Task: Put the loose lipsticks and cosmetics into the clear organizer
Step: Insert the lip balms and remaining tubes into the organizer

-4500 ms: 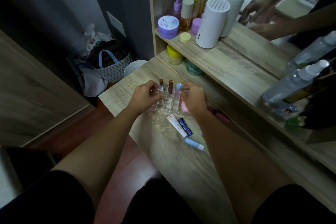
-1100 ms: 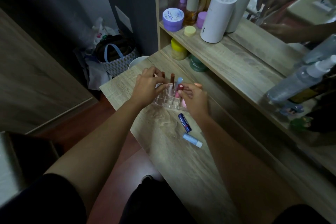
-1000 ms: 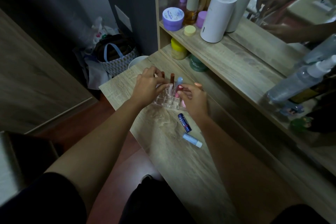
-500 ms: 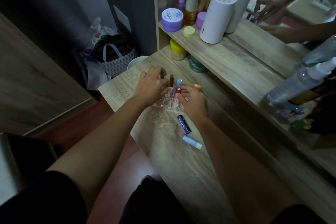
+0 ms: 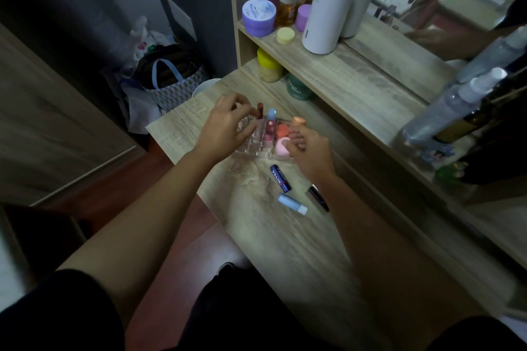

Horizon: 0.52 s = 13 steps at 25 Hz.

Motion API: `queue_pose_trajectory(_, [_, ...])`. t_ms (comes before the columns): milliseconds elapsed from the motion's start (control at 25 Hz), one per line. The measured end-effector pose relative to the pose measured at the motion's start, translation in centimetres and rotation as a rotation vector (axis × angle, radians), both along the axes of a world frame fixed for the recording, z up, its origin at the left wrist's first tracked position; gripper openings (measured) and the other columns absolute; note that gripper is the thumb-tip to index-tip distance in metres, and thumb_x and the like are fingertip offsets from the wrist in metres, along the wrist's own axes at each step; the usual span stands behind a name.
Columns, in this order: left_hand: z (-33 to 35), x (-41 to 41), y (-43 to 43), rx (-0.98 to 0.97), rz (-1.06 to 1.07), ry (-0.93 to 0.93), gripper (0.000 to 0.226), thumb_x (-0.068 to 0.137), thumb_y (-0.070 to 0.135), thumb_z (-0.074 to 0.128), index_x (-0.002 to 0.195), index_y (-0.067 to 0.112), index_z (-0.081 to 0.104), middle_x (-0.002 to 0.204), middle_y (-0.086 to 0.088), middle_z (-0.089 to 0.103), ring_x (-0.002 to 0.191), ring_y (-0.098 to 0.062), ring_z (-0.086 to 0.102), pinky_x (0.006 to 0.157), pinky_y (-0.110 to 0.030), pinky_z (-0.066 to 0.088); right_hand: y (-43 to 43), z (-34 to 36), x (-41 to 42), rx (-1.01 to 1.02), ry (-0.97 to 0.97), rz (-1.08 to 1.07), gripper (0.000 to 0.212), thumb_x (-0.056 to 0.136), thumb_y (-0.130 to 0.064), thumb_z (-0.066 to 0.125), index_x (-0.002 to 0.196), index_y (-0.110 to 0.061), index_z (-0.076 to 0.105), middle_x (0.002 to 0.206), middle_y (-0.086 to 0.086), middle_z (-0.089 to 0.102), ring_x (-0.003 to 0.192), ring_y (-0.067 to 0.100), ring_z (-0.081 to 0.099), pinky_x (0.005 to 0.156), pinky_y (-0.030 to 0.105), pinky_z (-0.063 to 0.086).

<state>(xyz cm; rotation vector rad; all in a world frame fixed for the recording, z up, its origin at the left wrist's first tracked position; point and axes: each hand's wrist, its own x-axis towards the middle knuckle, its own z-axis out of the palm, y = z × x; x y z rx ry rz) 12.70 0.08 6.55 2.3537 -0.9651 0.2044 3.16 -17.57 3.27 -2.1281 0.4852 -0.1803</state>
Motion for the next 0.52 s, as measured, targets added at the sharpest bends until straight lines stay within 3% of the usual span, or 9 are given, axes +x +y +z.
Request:
queue_pose_trajectory(80, [-1.1,-2.2,0.9,-0.011,-0.093,0.111,0.013,0.084,0.016,0.065,0.094,0.009,0.068,0.087,-0.013,0.064,0.076,-0.013,0.052,0.072,-0.033,0.048,-0.5,0.0,-1.7,-0.044,0.088,0.085,0.018,0.08,-0.01,0.068,0.098,-0.008,0.069,0.092,0.014,0.071,0.074,0.013,0.059,0.072,0.024,0.051])
queue_pose_trajectory(160, [-2.7,-4.0,1.1,0.144,-0.208,0.254,0.018,0.086,0.009,0.061,0.103,0.007,0.067,0.088,-0.016,0.068,0.074,-0.022,0.059,0.072,-0.034,0.049,-0.7,-0.4,-3.4,-0.109,0.252,0.22,0.017,0.078,-0.011,0.069,0.095,-0.007,0.069,0.092,0.015,0.072,0.073,0.014,0.057,0.072,0.025,0.05])
queue_pose_trajectory(360, [-5.5,-5.9,-1.2,0.446,-0.308,0.408,0.044,0.09,0.007,0.046,0.132,0.02,0.049,0.106,-0.023,0.06,0.095,-0.035,0.057,0.084,-0.037,0.045,-0.4,-1.7,-6.8,-0.301,0.45,0.423,0.042,0.073,-0.026,0.076,0.107,-0.004,0.064,0.102,0.017,0.07,0.091,0.029,0.065,0.085,0.034,0.051])
queue_pose_trajectory(520, [-6.5,-5.8,-2.5,0.538,-0.297,0.427,0.043,0.089,0.008,0.047,0.129,0.02,0.052,0.113,-0.022,0.056,0.103,-0.036,0.055,0.089,-0.037,0.042,0.1,-2.7,-7.8,-0.388,0.435,0.447,0.033,0.074,-0.02,0.073,0.102,-0.003,0.066,0.101,0.019,0.07,0.096,0.034,0.064,0.084,0.037,0.05])
